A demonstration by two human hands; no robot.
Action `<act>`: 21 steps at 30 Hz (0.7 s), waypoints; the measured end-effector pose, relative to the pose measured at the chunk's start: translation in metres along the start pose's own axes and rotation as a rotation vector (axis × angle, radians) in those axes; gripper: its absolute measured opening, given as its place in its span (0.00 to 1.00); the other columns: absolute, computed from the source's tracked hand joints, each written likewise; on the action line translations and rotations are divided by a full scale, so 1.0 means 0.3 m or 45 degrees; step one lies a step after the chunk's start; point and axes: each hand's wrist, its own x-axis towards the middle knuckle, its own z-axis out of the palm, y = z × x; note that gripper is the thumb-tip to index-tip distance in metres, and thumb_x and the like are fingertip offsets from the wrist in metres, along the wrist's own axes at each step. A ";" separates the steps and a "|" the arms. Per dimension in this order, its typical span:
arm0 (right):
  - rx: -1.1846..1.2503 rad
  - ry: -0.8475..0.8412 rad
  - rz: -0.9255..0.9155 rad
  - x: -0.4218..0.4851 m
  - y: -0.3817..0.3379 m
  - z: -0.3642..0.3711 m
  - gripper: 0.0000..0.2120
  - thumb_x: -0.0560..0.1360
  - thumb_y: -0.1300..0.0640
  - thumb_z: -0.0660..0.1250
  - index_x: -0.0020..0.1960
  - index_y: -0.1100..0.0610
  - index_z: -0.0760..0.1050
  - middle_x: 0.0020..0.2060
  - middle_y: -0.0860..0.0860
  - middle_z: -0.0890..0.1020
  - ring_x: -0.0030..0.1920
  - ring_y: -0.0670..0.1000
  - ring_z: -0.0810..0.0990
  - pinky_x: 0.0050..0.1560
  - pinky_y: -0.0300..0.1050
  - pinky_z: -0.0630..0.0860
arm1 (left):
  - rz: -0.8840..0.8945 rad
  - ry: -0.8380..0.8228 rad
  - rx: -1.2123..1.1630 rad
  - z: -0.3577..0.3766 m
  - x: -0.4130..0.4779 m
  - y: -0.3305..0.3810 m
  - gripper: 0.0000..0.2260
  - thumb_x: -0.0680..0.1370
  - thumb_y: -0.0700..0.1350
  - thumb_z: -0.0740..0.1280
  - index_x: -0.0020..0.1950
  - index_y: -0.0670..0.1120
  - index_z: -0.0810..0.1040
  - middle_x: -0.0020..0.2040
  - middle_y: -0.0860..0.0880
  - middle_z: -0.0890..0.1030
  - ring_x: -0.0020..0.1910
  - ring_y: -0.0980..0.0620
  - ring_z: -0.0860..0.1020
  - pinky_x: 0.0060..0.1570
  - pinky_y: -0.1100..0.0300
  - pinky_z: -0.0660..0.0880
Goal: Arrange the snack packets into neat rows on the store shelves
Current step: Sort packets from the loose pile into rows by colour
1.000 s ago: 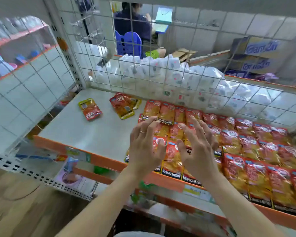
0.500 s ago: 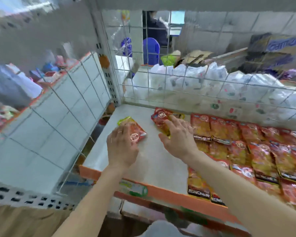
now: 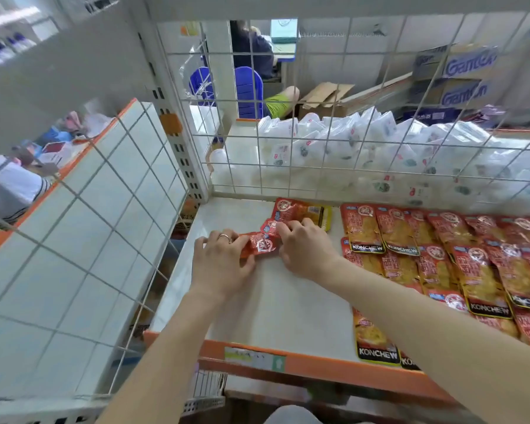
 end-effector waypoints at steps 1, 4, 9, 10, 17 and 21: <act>0.013 0.004 -0.012 0.005 0.008 -0.004 0.20 0.78 0.55 0.62 0.69 0.57 0.68 0.59 0.57 0.78 0.58 0.59 0.74 0.54 0.50 0.74 | 0.021 0.023 0.002 0.006 -0.005 -0.004 0.18 0.75 0.59 0.59 0.55 0.53 0.83 0.50 0.50 0.82 0.50 0.45 0.79 0.49 0.49 0.70; 0.112 0.033 -0.027 0.009 0.043 0.002 0.21 0.76 0.61 0.64 0.69 0.57 0.70 0.60 0.55 0.78 0.60 0.59 0.75 0.55 0.51 0.74 | 0.048 0.104 0.034 0.007 -0.016 0.000 0.19 0.78 0.57 0.55 0.50 0.50 0.84 0.44 0.49 0.82 0.45 0.43 0.79 0.42 0.51 0.72; 0.851 0.371 0.220 -0.050 0.085 -0.037 0.07 0.79 0.62 0.67 0.55 0.60 0.80 0.43 0.52 0.82 0.46 0.57 0.80 0.41 0.43 0.67 | -0.187 0.315 -0.334 -0.052 -0.050 0.023 0.08 0.81 0.44 0.65 0.46 0.42 0.81 0.38 0.43 0.81 0.36 0.40 0.79 0.34 0.53 0.72; 0.980 0.391 0.286 -0.072 0.093 -0.056 0.07 0.79 0.61 0.68 0.55 0.59 0.80 0.43 0.50 0.82 0.46 0.55 0.80 0.42 0.44 0.71 | -0.274 0.350 -0.443 -0.061 -0.056 0.030 0.10 0.83 0.46 0.63 0.48 0.42 0.80 0.39 0.43 0.81 0.36 0.42 0.79 0.33 0.55 0.73; 1.592 0.327 0.556 -0.294 0.182 -0.144 0.03 0.79 0.58 0.68 0.52 0.54 0.80 0.45 0.48 0.85 0.48 0.48 0.84 0.50 0.39 0.80 | -0.620 0.299 -1.305 -0.130 -0.055 0.230 0.14 0.86 0.49 0.58 0.46 0.43 0.76 0.38 0.50 0.77 0.38 0.54 0.77 0.35 0.61 0.75; 1.713 0.377 0.645 -0.437 0.279 -0.165 0.03 0.79 0.57 0.69 0.51 0.53 0.82 0.45 0.49 0.86 0.50 0.51 0.84 0.59 0.53 0.80 | -0.689 0.121 -1.674 -0.149 -0.069 0.425 0.10 0.85 0.44 0.60 0.50 0.44 0.78 0.41 0.49 0.80 0.40 0.51 0.79 0.39 0.58 0.77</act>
